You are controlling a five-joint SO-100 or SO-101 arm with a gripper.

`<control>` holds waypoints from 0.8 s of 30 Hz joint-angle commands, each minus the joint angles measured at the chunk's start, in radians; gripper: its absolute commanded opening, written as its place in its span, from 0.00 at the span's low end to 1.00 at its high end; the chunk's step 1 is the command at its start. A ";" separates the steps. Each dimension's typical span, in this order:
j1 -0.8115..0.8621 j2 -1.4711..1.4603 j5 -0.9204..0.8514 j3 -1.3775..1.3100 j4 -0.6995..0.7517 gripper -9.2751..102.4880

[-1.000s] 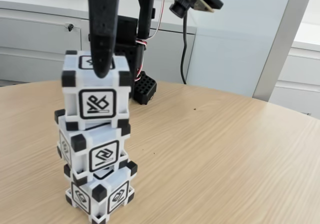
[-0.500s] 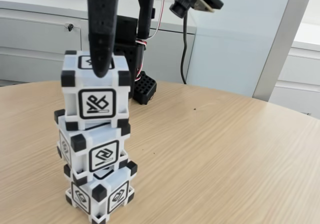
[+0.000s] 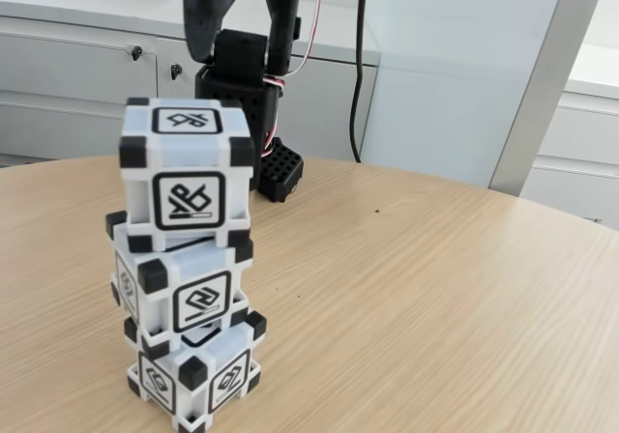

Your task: Stack cubes from left to right.

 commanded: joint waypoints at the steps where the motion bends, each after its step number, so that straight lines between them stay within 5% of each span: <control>1: -0.002 0.055 -0.011 -0.009 0.008 0.26; 8: -0.002 0.149 0.002 -0.008 0.008 0.08; 24: -0.031 0.571 -0.075 0.262 -0.002 0.08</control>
